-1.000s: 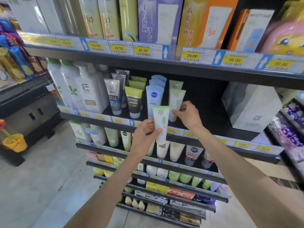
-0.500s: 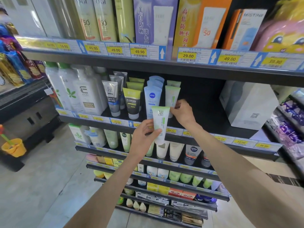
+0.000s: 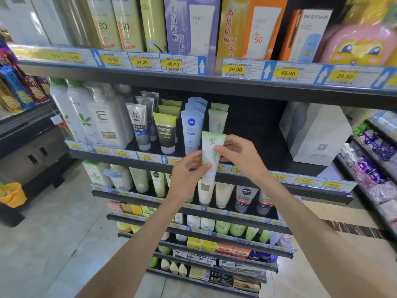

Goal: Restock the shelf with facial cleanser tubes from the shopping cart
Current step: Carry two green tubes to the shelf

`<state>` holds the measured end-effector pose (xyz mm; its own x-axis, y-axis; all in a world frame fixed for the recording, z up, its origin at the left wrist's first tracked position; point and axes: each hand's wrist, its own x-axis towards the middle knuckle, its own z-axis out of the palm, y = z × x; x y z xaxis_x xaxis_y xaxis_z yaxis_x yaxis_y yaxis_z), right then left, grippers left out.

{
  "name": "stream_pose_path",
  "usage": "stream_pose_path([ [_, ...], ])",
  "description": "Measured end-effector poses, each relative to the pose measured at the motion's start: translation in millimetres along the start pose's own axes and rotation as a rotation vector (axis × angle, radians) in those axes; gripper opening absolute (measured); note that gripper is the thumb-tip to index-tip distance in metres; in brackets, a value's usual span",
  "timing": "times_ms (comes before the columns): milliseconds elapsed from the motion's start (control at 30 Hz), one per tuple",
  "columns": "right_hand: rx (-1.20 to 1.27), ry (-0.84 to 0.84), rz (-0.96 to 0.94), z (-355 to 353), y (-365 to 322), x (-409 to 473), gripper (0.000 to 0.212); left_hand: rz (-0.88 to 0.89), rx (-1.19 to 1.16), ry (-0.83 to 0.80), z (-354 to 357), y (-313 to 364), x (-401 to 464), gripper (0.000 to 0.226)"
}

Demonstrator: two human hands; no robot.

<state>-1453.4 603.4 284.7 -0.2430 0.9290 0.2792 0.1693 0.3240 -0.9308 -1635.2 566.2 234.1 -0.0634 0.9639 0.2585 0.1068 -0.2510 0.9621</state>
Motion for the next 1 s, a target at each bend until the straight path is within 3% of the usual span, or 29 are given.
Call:
stream_pose_path([
  [200,0.131,0.115,-0.025,-10.3,-14.4,5.9,0.018,0.110,0.090,0.078,-5.4,2.8,-0.4,0.032],
  [333,0.115,0.278,-0.075,-20.6,-19.2,21.6,0.016,0.241,0.552,0.244,-37.2,-21.6,5.4,0.026],
  [500,-0.070,0.261,-0.058,-12.8,5.7,35.2,0.014,0.378,0.912,0.196,-67.7,-55.4,17.2,0.033],
  [800,-0.264,0.217,-0.031,-2.0,26.6,37.9,0.022,0.494,0.963,0.222,-66.5,-62.6,11.3,0.034],
  [1000,-0.266,0.223,0.060,3.5,35.1,35.4,0.028,0.513,0.996,0.230,-64.1,-66.9,9.3,0.035],
])
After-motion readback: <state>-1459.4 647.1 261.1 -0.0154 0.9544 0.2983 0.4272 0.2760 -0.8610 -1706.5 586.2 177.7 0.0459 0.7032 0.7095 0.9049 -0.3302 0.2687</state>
